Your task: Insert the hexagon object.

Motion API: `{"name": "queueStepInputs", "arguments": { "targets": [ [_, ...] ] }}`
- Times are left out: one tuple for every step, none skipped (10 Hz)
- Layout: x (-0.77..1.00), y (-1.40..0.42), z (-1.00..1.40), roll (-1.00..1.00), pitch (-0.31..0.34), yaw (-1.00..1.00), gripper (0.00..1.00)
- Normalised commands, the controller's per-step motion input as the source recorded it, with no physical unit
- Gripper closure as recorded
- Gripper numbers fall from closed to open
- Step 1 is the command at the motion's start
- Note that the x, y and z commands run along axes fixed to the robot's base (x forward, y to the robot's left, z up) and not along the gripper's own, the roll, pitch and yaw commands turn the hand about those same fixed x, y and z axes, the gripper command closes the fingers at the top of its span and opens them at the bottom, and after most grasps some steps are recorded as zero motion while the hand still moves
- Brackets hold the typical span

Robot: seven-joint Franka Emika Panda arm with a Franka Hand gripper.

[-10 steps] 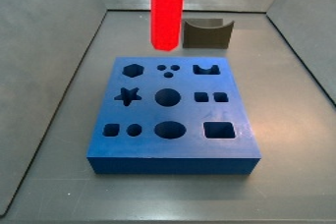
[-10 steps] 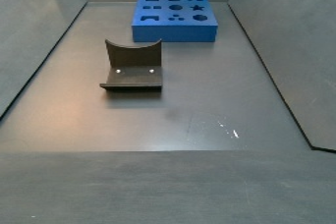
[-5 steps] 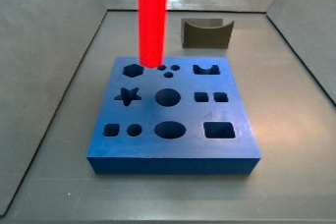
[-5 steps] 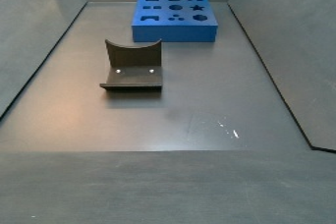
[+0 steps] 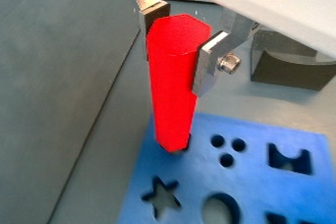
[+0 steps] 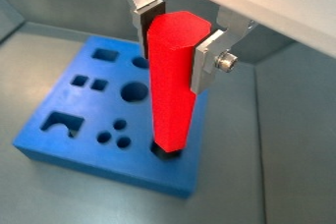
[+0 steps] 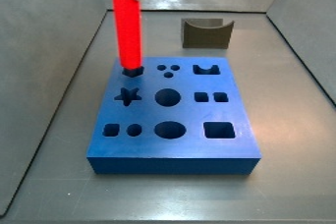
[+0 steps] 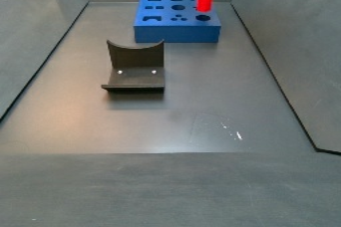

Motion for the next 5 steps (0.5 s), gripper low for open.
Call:
{"name": "queueStepInputs", "arguments": {
  "targets": [
    [0.00,0.05,-0.04,0.05,0.007,-0.13,1.00],
    [0.13,0.00,-0.09,0.12,0.019,-0.01,1.00],
    [0.14,-0.09,-0.31,0.12,0.000,0.00,1.00],
    [0.11,-0.15,-0.28,0.14,0.000,0.03,1.00],
    [0.10,-0.01,-0.26,0.14,0.000,0.04,1.00]
  ]
}}
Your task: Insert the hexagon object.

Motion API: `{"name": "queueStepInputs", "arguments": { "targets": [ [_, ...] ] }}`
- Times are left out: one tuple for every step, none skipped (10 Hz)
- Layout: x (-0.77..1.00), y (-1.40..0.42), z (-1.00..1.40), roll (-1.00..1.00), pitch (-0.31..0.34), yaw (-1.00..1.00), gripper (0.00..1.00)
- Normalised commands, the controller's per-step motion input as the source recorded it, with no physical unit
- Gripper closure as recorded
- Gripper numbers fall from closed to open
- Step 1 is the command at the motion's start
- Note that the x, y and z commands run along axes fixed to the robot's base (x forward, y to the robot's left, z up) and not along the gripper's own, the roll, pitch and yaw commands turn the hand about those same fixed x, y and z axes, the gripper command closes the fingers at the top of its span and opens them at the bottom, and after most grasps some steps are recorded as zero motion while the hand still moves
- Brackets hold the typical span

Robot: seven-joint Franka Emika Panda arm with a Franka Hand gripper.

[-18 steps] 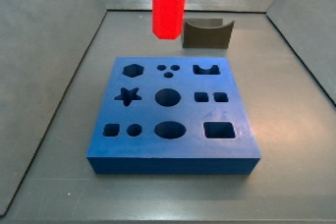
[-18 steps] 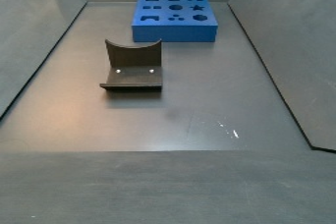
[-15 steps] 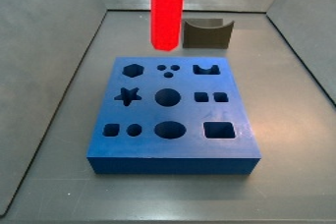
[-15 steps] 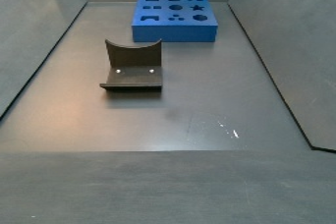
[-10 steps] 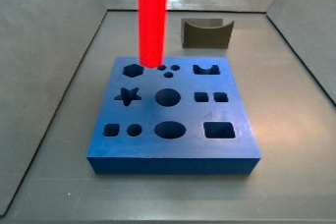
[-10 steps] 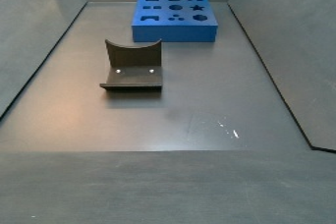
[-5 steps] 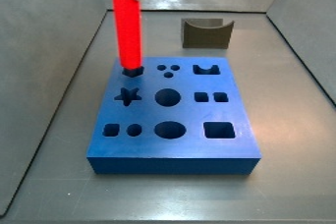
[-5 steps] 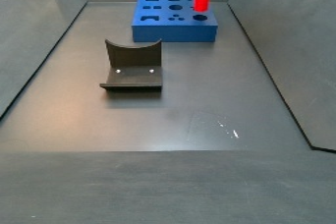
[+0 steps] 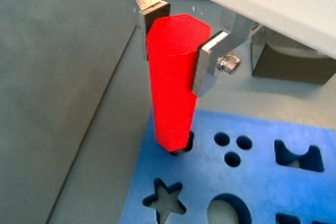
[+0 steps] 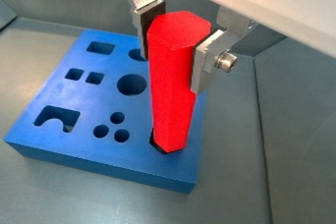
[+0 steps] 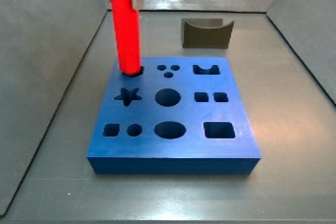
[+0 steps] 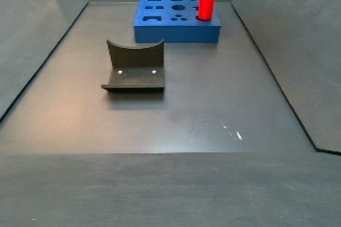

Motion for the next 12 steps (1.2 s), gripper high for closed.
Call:
{"name": "queueStepInputs", "arguments": {
  "targets": [
    [0.06,0.00,-0.29,0.12,0.000,0.10,1.00],
    [0.10,0.00,-0.33,0.16,0.000,0.07,1.00],
    [0.05,0.00,-0.42,0.13,-0.004,0.06,1.00],
    [0.19,0.00,-0.60,0.10,-0.079,0.02,1.00],
    [0.20,0.00,-0.65,0.13,-0.101,0.05,1.00],
    [0.03,0.00,-0.67,0.15,-0.154,0.01,1.00],
    [0.00,0.00,-0.76,0.13,-0.214,0.00,1.00],
    [-0.01,0.00,-0.77,0.10,-0.226,0.00,1.00],
    [0.00,0.00,-0.68,0.08,-0.189,0.00,1.00],
    [0.00,0.00,-0.53,0.06,-0.113,0.00,1.00],
    [0.00,0.00,-0.45,0.04,-0.074,0.00,1.00],
    [0.00,0.00,-0.32,0.00,-0.019,0.00,1.00]
  ]
}}
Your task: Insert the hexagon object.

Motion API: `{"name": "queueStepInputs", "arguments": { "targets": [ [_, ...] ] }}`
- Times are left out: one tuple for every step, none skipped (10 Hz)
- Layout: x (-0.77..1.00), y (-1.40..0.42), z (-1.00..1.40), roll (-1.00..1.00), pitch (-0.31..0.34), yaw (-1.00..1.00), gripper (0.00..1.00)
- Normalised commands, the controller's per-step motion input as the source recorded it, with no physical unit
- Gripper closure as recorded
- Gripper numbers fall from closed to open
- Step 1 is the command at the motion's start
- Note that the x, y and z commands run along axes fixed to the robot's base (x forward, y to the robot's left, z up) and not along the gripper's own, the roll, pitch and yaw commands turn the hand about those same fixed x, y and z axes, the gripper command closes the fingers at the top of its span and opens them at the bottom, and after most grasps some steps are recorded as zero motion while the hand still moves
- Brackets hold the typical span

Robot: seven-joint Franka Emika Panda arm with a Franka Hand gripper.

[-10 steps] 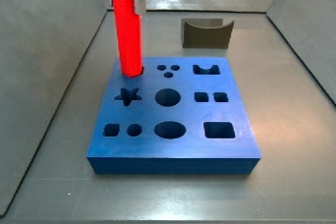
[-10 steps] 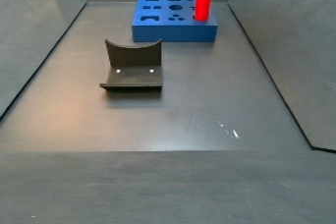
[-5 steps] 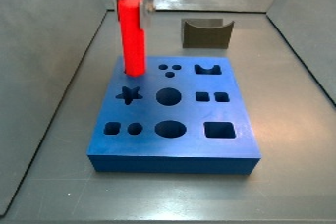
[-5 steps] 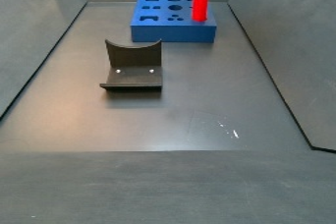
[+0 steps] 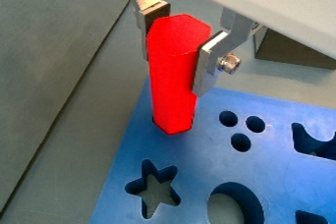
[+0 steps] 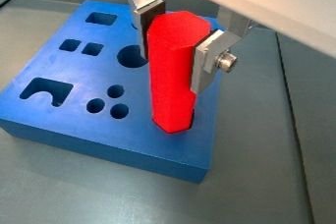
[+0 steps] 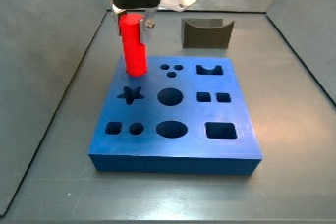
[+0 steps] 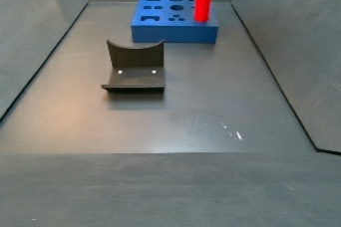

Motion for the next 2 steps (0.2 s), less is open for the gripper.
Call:
{"name": "queueStepInputs", "arguments": {
  "targets": [
    [0.00,0.00,-0.20,0.00,0.000,0.00,1.00],
    [0.00,0.00,0.00,0.00,0.000,0.00,1.00]
  ]
}}
